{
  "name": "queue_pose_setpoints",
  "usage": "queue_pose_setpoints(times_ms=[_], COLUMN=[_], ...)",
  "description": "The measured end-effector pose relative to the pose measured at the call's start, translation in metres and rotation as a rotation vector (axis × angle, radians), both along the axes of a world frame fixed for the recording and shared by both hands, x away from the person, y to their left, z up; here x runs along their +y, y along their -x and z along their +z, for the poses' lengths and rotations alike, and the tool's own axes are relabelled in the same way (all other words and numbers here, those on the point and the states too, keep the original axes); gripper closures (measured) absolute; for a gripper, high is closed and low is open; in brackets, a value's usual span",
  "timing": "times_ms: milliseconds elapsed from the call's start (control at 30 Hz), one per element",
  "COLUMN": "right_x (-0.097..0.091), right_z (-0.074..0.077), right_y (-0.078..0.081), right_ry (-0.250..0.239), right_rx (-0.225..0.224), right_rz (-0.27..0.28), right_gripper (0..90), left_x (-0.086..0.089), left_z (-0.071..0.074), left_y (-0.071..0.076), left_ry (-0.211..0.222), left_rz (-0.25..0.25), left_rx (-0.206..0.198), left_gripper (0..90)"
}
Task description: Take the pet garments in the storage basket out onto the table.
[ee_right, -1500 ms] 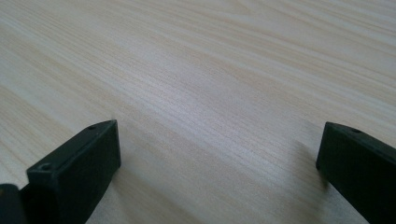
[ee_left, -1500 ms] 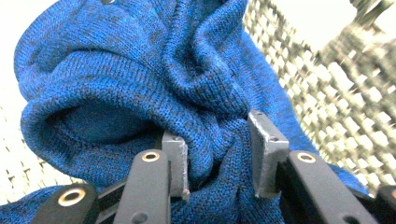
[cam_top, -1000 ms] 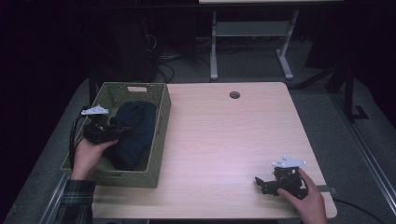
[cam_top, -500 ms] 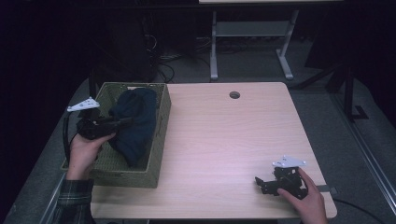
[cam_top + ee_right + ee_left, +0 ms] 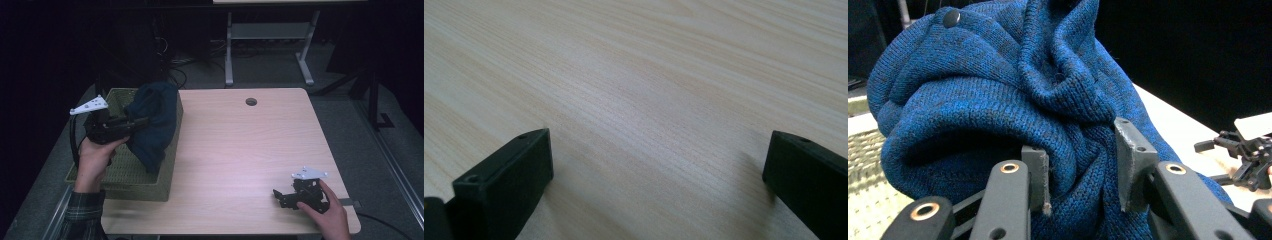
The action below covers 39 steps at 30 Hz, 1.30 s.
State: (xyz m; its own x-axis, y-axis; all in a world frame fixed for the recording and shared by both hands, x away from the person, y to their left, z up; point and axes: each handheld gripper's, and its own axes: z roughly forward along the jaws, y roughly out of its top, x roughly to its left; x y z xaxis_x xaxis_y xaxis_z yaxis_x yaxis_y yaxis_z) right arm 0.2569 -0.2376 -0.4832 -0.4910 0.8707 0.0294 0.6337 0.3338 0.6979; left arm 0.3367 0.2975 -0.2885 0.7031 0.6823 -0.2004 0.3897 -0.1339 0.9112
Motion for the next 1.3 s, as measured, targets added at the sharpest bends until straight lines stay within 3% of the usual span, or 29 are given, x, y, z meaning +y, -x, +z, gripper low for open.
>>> queue_pose_setpoints(times_ms=[700,1300], right_x=[0.0,0.0], right_z=[0.0,0.0], right_y=[0.0,0.0], right_ry=[0.0,0.0], right_rx=[0.001,0.001], right_rz=[-0.001,-0.001], right_gripper=[0.0,0.0], left_x=[-0.039,-0.102], left_z=[0.025,0.026], left_y=[-0.001,-0.012], left_ry=[0.079,0.097], left_rz=[-0.076,-0.197], left_rx=[-0.079,-0.089], left_gripper=[63.7,63.8])
